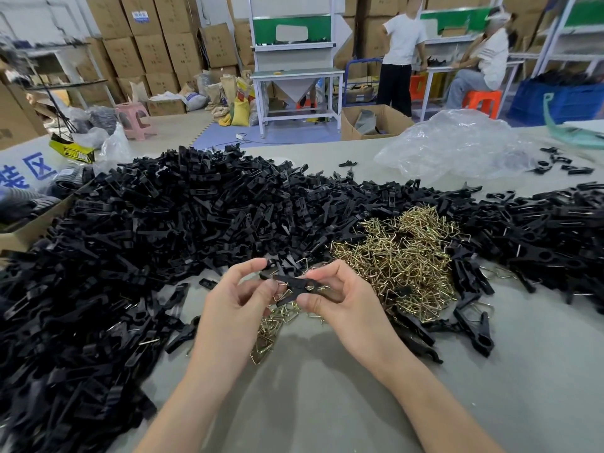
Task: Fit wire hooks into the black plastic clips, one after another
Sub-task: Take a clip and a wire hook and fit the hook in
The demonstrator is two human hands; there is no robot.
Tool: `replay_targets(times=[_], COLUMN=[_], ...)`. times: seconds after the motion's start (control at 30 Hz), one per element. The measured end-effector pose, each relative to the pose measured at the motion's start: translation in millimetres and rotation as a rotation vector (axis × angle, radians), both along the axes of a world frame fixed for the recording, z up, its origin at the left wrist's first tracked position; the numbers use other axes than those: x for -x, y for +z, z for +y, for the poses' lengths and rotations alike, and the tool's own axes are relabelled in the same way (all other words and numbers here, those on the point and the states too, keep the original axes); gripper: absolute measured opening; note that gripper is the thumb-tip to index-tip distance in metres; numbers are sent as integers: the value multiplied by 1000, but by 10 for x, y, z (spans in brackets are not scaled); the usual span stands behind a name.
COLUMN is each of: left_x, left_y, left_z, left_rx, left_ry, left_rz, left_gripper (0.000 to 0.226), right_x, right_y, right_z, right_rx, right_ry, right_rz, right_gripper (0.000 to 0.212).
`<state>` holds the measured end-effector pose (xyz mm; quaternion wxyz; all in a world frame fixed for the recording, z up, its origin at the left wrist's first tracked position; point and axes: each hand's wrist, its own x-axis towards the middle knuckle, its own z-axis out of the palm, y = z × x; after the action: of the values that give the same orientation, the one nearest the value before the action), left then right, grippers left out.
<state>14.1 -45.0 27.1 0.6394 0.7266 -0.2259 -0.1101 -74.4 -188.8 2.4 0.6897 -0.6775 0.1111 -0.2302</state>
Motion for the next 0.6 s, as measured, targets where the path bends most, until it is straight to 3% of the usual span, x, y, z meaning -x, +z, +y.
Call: replay_targets(times=[0.47,0.6], left_x=[-38,49], left_y=[15,-62], left_z=[39,-42], left_rx=[-35,-63], left_ry=[-86,1], left_rz=[-4,-20], left_gripper=[23,18], right_x=[-1,9], right_y=[10,-7], right_z=[-6,31], right_rx=[-36,104], right_ry=[13,-24], right_rz=[8,44], right_gripper=[28,29])
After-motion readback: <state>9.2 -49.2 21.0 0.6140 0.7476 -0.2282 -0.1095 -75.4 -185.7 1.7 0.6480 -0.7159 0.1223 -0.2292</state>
